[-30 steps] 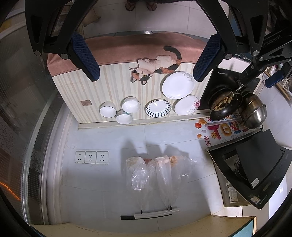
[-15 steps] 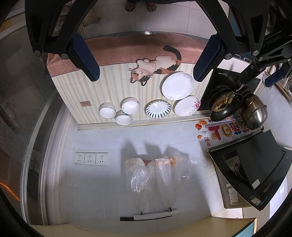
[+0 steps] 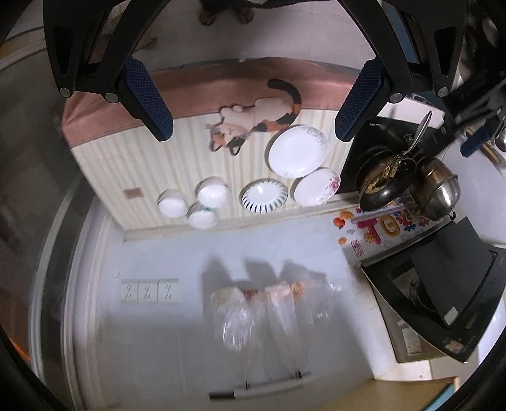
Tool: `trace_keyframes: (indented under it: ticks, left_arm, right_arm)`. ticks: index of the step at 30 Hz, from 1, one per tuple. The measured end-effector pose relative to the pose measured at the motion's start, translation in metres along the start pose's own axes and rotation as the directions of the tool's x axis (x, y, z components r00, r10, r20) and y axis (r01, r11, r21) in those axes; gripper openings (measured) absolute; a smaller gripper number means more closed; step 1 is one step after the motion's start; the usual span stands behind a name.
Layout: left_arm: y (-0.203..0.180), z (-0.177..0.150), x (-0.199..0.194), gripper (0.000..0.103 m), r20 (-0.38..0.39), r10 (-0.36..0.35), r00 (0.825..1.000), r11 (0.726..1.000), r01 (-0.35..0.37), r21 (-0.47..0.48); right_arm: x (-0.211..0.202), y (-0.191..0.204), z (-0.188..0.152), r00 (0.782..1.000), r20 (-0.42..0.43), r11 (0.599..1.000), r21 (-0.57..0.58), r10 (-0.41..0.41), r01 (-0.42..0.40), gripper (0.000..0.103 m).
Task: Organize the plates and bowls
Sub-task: 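Grasp the rim of the large grey-floral white plate with the right tool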
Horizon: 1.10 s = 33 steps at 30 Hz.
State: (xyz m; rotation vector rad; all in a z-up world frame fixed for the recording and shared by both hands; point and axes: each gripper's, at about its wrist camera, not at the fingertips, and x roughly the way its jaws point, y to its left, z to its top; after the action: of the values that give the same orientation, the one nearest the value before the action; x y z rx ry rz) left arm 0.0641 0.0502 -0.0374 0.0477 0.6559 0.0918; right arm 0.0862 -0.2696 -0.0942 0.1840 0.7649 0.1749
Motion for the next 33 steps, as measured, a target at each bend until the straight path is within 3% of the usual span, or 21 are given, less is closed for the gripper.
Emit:
trace_keyframes:
  ticks: [4,8,11,16,20,23,27,29,31,33]
  left_arm:
    - [0.014,-0.002,0.073,0.103,-0.067,0.052,0.996,0.999,-0.051,0.017]
    - [0.026,-0.012,0.154,0.103,-0.196,0.024,0.980,1.000,-0.026,-0.007]
    - [0.031,-0.027,0.226,0.103,-0.324,0.001,0.946,0.999,-0.015,-0.039]
    - [0.034,-0.047,0.326,0.100,-0.469,-0.044,0.882,0.995,-0.005,-0.103]
    - [0.034,-0.057,0.386,0.098,-0.553,-0.089,0.828,0.989,0.009,-0.146]
    - [0.034,-0.065,0.425,0.095,-0.600,-0.115,0.792,0.988,0.025,-0.156]
    - [0.033,-0.076,0.451,0.078,-0.651,-0.152,0.744,0.984,0.051,-0.171]
    - [0.033,-0.080,0.459,0.069,-0.662,-0.183,0.727,0.979,0.075,-0.188]
    - [0.031,-0.083,0.463,0.062,-0.668,-0.205,0.715,0.976,0.095,-0.197]
    - [0.029,-0.085,0.462,0.058,-0.669,-0.202,0.715,0.977,0.098,-0.191]
  right_arm:
    - [0.076,-0.003,-0.001,0.990,-0.130,0.998,0.019,0.057,-0.055,0.103]
    - [0.170,-0.004,-0.001,0.969,-0.233,0.996,-0.013,0.086,-0.092,0.103]
    - [0.254,-0.003,-0.003,0.943,-0.310,0.991,-0.029,0.118,-0.134,0.103]
    - [0.392,0.003,-0.002,0.877,-0.440,0.974,-0.023,0.193,-0.226,0.102]
    - [0.478,0.012,0.006,0.839,-0.500,0.966,-0.021,0.213,-0.258,0.101]
    - [0.527,0.015,0.008,0.812,-0.538,0.963,0.003,0.227,-0.268,0.098]
    - [0.572,0.026,0.004,0.768,-0.591,0.956,0.018,0.246,-0.292,0.084]
    - [0.586,0.035,0.000,0.743,-0.620,0.951,0.019,0.253,-0.308,0.077]
    - [0.599,0.039,-0.005,0.723,-0.645,0.950,0.012,0.246,-0.312,0.064]
    - [0.607,0.042,-0.010,0.707,-0.663,0.948,0.011,0.245,-0.317,0.056]
